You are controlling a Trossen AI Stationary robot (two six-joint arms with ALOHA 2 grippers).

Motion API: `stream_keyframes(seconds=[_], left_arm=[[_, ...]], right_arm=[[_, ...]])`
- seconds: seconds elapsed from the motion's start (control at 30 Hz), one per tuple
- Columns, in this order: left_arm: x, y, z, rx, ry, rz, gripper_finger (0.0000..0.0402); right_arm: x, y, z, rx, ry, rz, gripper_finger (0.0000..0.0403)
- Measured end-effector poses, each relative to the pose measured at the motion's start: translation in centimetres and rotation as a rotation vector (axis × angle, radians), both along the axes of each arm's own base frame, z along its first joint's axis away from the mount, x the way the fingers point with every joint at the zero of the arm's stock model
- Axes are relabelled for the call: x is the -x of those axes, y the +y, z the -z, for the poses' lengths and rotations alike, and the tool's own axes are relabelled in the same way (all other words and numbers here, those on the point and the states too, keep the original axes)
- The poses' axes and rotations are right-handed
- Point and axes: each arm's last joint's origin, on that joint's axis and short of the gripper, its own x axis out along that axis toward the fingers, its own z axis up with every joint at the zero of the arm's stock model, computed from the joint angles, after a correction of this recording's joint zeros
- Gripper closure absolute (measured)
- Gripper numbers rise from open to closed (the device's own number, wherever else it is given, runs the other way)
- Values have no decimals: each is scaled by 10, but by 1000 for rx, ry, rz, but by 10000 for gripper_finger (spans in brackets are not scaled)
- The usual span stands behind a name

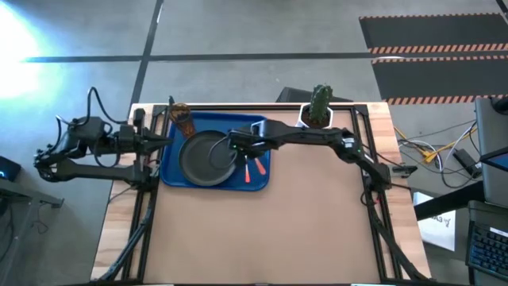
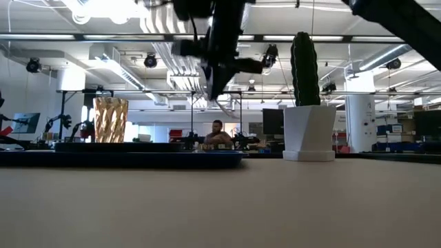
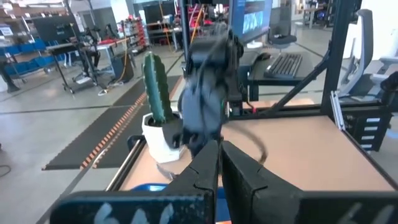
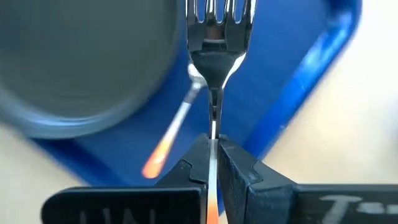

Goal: Pick and place plate/cup/fork/spoon on tray
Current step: Put the orange fork on the blue serving tray to the right of the orange spoon

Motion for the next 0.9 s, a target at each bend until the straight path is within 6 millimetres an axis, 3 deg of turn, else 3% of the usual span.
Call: stream_keyframes(seconds=[0.37,0.9], left_arm=[[16,-1,-2,-4,-59,0,402],[17,-1,0,-11,-44,1,402]], right_arm=[[-16,-8,60,-50,105,143,394],[-18,-17,75,-68,81,337,394]])
